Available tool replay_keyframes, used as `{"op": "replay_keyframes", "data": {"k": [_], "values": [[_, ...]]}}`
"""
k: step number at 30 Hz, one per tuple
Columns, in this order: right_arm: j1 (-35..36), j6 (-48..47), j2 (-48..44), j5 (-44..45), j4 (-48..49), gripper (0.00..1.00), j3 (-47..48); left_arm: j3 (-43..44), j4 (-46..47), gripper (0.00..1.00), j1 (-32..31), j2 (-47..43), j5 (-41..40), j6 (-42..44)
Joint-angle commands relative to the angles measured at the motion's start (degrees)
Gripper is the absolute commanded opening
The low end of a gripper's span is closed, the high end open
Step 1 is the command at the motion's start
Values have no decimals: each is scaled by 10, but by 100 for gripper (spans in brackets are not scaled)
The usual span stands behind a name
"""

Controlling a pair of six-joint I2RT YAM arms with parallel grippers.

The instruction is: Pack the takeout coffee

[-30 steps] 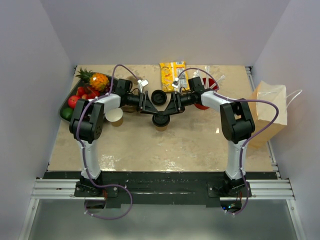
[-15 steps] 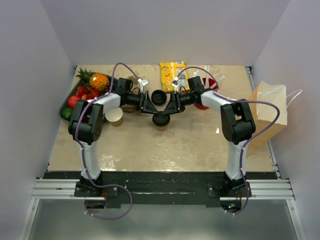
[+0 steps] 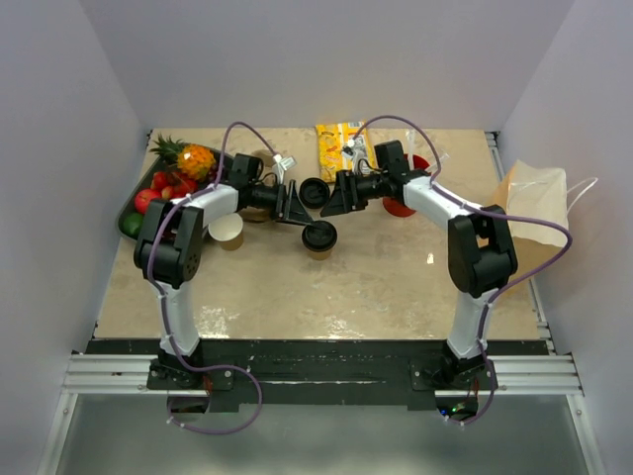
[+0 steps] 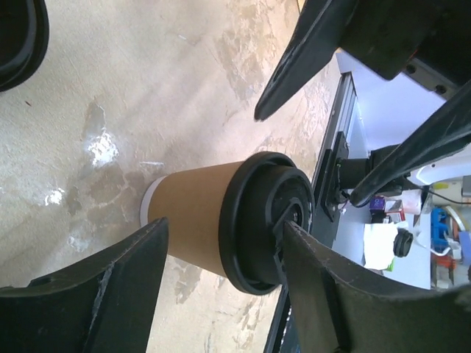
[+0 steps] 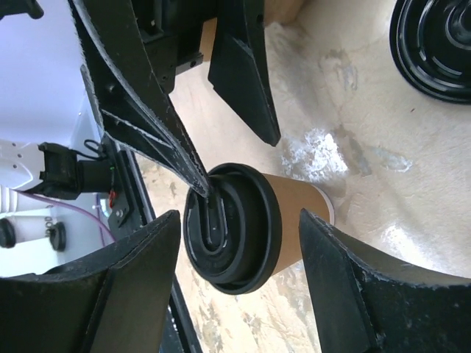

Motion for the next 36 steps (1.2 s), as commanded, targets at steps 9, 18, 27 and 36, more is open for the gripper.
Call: {"op": "replay_keyframes", "data": {"k": [9,18,27,36], "values": [[-9,-39,-46,107,-60,63,-13,-62,-5,68,26,-106,6,26],[-9,-58,-58,127,-79,61,-41,-72,-27,61,28,-94,-63,19],[-8,-61,-53,122,-82,59,-45,-70,-22,60,18,-72,-56,13],[-8,-64,-52,122,-89,59,-47,-62,-29,60,-2,-56,-63,20]]}}
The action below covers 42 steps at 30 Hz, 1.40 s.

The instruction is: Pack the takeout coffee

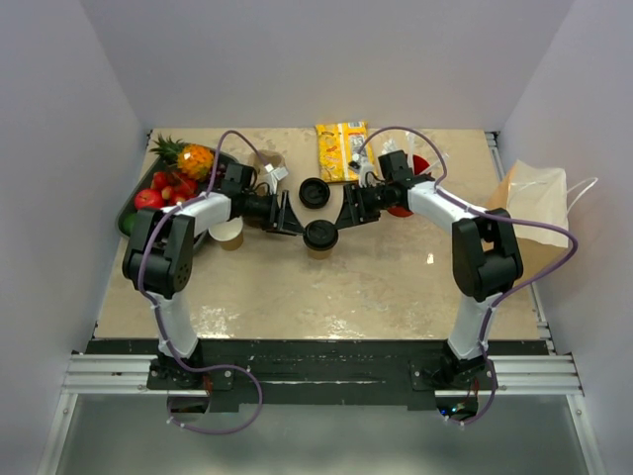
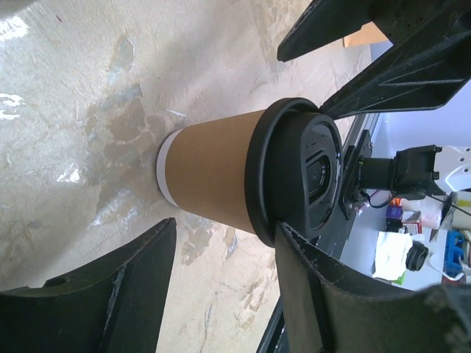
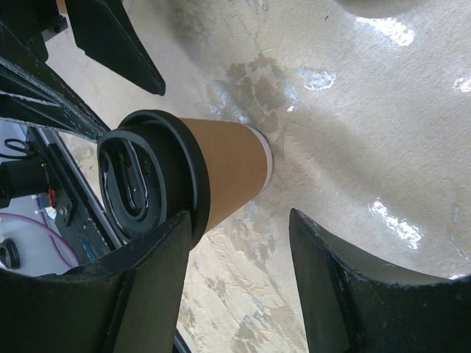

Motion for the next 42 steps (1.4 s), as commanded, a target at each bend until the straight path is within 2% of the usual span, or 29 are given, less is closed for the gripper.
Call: {"op": "replay_keyframes", "data": {"k": [1,11,21,29,35,42], "values": [[2,-10,-19,3,-6,59,-6,16,-6,60,-14,10,-8,7],[13,-19,3,35,-20,57,-15,-4,-25,56,-14,26,-77,14],[28,-42,11,102,-46,53,-63,-4,-25,55,-14,44,-90,10],[70,-51,25,141,-56,53,-47,-2,-25,54,-15,60,-104,10],[67,-58,12,125,-59,52,-11,14,-47,53,-15,65,-107,25],[67,-80,14,131,-68,53,-15,16,-93,51,-15,87,-215,35]]}}
